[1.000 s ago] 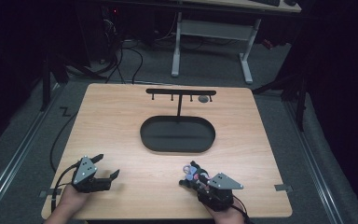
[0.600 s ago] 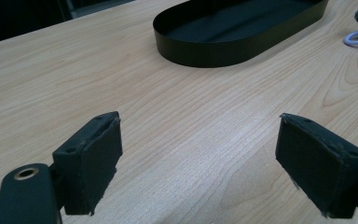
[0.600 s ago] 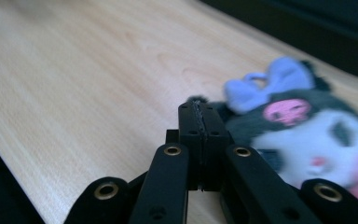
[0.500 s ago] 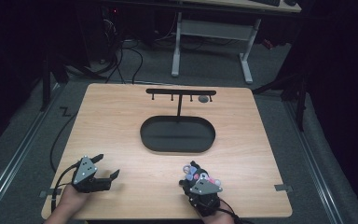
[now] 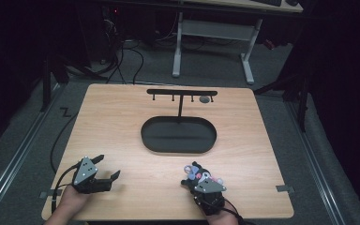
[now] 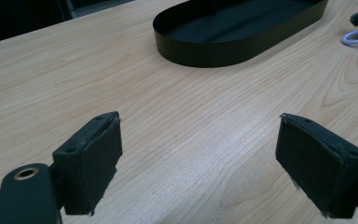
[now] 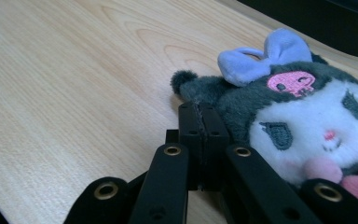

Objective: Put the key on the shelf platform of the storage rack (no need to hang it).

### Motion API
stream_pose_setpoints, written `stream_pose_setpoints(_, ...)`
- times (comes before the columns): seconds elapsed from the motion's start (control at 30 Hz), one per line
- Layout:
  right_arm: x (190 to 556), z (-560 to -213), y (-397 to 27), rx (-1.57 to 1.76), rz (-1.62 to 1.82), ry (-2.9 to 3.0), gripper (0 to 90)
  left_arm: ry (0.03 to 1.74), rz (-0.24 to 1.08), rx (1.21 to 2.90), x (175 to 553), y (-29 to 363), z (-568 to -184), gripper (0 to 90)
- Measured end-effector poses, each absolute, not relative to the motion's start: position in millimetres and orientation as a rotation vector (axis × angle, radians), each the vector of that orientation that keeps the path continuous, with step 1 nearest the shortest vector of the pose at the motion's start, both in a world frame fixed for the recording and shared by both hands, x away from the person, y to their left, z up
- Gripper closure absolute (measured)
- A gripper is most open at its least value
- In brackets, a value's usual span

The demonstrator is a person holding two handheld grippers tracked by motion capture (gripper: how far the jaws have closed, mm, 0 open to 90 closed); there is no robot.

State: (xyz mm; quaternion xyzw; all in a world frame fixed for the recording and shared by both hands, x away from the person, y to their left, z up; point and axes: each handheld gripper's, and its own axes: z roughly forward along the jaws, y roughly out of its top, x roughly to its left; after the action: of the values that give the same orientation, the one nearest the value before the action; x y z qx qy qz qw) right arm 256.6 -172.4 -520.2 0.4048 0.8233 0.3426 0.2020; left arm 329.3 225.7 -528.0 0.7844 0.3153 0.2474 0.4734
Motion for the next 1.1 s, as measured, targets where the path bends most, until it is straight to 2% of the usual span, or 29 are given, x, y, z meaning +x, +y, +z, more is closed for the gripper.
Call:
stream_pose_setpoints(0.93, 289, -520, -222, 1.36, 0.881, 2.048, 89.4, 0.761, 0.614, 1.913, 327, 227, -528, 15.4)
stream_pose_setpoints(1.1, 285, -514, -222, 1.334, 0.929, 2.054, 87.9, 0.761, 0.613, 1.912, 327, 228, -528, 15.5)
